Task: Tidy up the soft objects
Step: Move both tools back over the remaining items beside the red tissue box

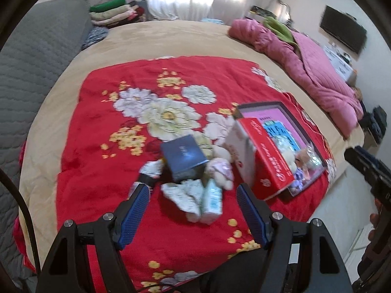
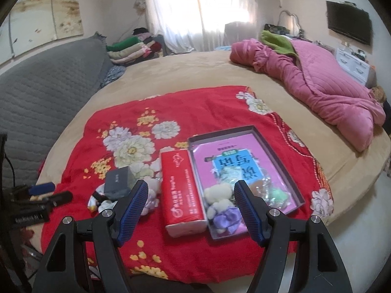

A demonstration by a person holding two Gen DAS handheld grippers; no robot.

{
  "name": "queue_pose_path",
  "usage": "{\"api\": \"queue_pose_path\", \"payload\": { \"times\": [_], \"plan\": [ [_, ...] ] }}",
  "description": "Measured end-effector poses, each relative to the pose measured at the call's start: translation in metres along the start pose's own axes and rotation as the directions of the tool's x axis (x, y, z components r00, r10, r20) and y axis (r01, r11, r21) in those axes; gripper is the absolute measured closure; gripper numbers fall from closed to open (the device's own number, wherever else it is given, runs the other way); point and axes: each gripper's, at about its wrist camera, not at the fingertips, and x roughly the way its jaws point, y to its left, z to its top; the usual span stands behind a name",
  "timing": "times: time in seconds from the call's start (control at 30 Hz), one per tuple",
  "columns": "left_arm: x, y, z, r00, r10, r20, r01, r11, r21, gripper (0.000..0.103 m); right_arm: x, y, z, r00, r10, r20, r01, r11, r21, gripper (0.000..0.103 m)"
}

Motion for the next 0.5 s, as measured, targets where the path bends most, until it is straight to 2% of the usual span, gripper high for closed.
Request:
{"api": "queue_pose_path", "payload": {
  "times": [0.3, 0.5],
  "plan": [
    [-0.003, 0.048, -0.005, 0.999, 0.034, -0.009, -0.034, 0.995, -0.091, 0.029, 0.006, 0.027, 0.001, 0.999, 0.037, -0.013, -0.038, 0.998, -0.049, 0.029],
    [0.004, 0.068, -0.015, 0.999, 0.020, -0.039, -0.025, 0.991, -0.135, 0.029, 0.015, 0.044, 0.000, 0.997, 0.064, -0.042, -0.066, 0.995, -0.073, 0.029]
  ]
}}
